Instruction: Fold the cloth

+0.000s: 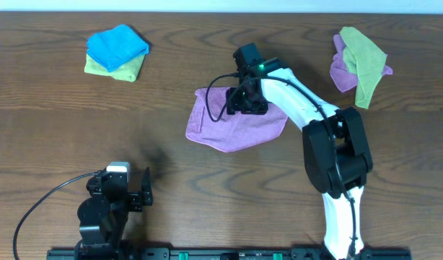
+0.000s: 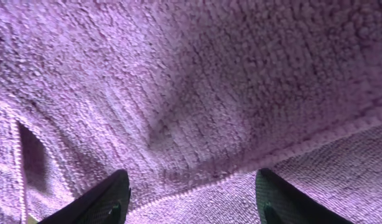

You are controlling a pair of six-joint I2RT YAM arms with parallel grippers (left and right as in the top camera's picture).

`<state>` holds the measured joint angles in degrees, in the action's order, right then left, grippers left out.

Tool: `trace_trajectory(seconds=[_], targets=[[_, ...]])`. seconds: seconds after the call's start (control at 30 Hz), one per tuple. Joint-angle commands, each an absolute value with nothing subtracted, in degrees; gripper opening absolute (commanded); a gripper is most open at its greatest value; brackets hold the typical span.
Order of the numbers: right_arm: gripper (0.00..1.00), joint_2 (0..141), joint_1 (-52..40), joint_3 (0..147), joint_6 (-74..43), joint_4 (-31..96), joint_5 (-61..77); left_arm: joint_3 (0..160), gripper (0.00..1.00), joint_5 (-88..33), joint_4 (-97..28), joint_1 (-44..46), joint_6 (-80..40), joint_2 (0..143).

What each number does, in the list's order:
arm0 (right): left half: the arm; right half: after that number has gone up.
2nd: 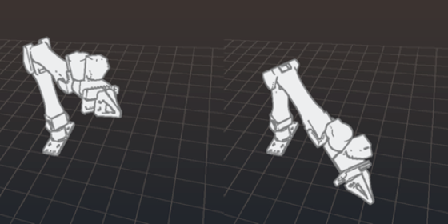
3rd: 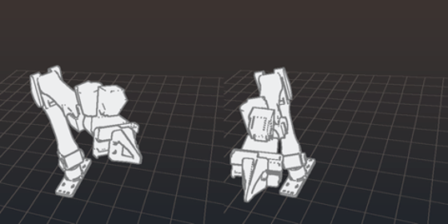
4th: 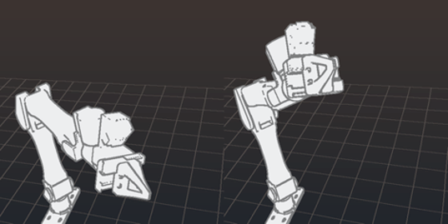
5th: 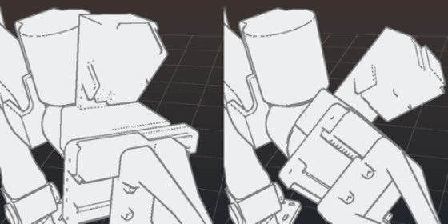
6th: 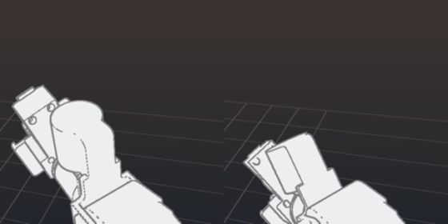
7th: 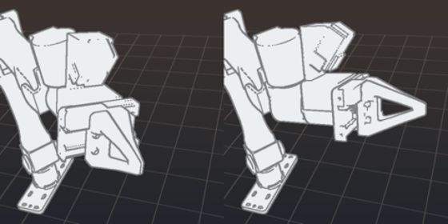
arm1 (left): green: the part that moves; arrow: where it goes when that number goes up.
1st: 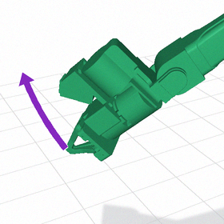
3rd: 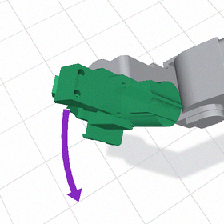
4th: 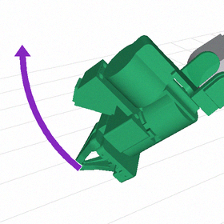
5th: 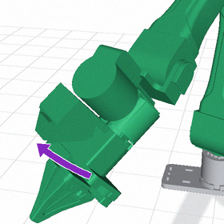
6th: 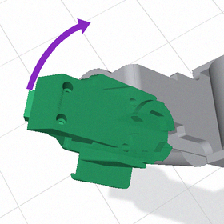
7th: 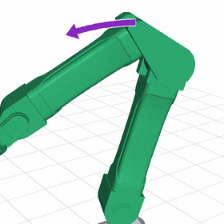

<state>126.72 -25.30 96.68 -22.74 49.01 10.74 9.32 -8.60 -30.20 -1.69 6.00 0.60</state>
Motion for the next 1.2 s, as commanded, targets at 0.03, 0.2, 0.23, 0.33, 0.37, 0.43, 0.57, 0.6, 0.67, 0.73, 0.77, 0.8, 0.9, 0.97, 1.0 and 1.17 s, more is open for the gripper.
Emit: trace_trajectory(seconds=[0.03,0.2,0.23,0.33,0.37,0.43,0.57,0.6,0.67,0.73,0.77,0.8,0.9,0.97,1.0,1.17], targets=[[0.64,127.8,-26.0,96.2,-24.8,48.2,10.9,9.0,0.95,-8.6,-30.1,-1.5,5.5,0.2],[0.55,128.6,-26.0,95.0,-26.3,46.2,11.0,9.0,0.95,-8.6,-30.1,-1.5,5.5,0.2],[0.50,128.6,-26.0,94.8,-26.3,45.8,11.0,9.0,0.96,-8.6,-30.1,-1.5,5.5,0.2],[0.36,128.6,-26.0,94.7,-26.3,44.6,10.9,9.0,0.95,-8.6,-30.1,-1.5,5.5,0.2],[0.31,128.6,-26.0,94.7,-26.3,44.1,10.9,9.0,0.95,-8.6,-30.1,-1.5,5.5,0.2],[0.18,128.6,-26.0,94.7,-26.3,43.7,10.9,9.0,0.95,-8.6,-30.1,-1.5,5.5,0.2],[0.01,128.6,-26.0,94.7,-26.1,43.4,10.9,9.0,0.95,-8.5,-30.1,-1.5,5.5,0.2],[0.01,128.6,-26.0,94.7,-26.1,43.2,10.9,9.0,0.95,-8.5,-30.1,-1.5,5.5,0.2],[0.01,128.2,-26.0,94.7,-25.5,42.6,10.9,9.0,0.96,-8.5,-30.1,-1.5,5.5,0.2],[0.01,127.7,-26.1,94.8,-24.1,41.7,11.0,9.0,0.95,-8.5,-30.1,-1.5,5.5,0.2],[0.01,127.3,-26.2,94.8,-23.5,40.9,11.0,9.0,0.95,-8.5,-30.1,-1.5,5.5,0.2],[0.01,126.8,-26.2,94.9,-23.1,39.9,11.0,9.0,0.95,-8.5,-30.1,-1.5,5.5,0.2],[0.01,125.3,-26.3,94.9,-23.1,36.8,11.0,9.0,0.96,-8.5,-30.1,-1.5,5.5,0.2],[0.01,124.8,-26.4,94.9,-23.1,33.8,11.1,9.0,0.95,-8.5,-30.1,-1.5,5.5,0.2],[0.01,124.8,-26.5,94.9,-23.1,32.4,11.2,9.0,0.95,-8.6,-30.1,-1.5,5.5,0.2],[0.01,124.8,-26.9,94.9,-23.1,23.9,11.4,9.0,0.95,-8.5,-30.1,-1.5,4.2,0.2]])
